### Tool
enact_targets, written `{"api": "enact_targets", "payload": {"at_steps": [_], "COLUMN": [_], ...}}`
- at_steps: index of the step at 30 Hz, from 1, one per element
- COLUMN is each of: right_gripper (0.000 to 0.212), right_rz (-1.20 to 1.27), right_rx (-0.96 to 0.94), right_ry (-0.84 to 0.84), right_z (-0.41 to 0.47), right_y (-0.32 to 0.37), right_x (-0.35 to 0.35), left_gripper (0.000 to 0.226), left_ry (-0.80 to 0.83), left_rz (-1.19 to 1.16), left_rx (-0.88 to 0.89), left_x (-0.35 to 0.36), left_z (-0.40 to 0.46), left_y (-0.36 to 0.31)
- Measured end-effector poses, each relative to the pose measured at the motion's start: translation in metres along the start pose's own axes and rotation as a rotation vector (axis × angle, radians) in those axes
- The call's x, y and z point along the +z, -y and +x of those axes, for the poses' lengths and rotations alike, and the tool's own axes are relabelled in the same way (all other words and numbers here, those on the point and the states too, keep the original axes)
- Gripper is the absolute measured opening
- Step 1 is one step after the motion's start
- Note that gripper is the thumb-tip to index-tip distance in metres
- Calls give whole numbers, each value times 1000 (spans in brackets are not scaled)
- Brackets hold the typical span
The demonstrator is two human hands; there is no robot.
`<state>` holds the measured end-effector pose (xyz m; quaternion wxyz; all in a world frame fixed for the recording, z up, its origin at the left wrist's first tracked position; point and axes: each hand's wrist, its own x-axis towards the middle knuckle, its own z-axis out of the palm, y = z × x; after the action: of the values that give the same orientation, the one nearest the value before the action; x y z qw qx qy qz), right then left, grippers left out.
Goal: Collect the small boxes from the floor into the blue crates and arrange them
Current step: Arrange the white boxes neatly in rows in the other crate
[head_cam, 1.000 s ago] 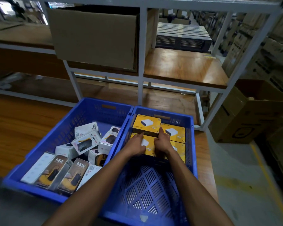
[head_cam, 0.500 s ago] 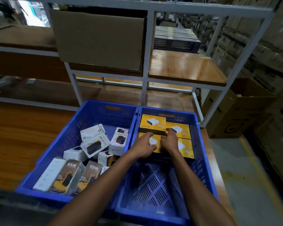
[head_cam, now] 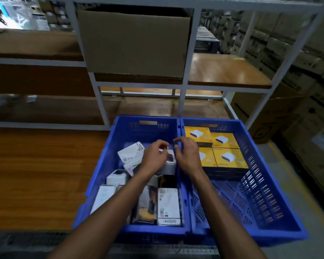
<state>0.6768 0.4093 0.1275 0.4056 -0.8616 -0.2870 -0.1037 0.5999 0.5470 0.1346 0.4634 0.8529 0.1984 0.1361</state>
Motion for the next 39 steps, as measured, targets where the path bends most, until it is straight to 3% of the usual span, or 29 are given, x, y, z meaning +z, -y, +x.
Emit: {"api": "enact_targets", "payload": {"at_steps": [3, 10, 18, 22, 26, 31, 35, 39], "right_gripper": [22, 40, 37, 46, 41, 52, 51, 30], "right_rz": [-14, -48, -82, -128, -216, -313, -300, -175], "right_rx": [-22, 37, 57, 11, -31, 10, 63, 125], "right_ry": [112, 459, 734, 788, 839, 1041, 1075, 842], "right_z": [-5, 17, 48, 52, 52, 52, 52, 55], "right_y": [22, 44, 49, 42, 40, 49, 50, 45], "right_x": [21, 70, 102, 101, 96, 87, 86, 89], "left_gripper": [24, 59, 42, 62, 77, 94, 103, 85], "left_ry": [-15, 123, 27, 205, 363, 612, 651, 432], "left_rz": [98, 494, 387, 488, 541, 748, 839, 465], "left_rx": [-57, -260, -201, -221, -175, -71, -54, -45], "left_x": [-28, -60, -87, -97, -93, -88, -86, -96], "left_z": [1, 9, 40, 63, 74, 90, 96, 97], "left_y": [26, 73, 83, 89, 91, 93, 103, 112]}}
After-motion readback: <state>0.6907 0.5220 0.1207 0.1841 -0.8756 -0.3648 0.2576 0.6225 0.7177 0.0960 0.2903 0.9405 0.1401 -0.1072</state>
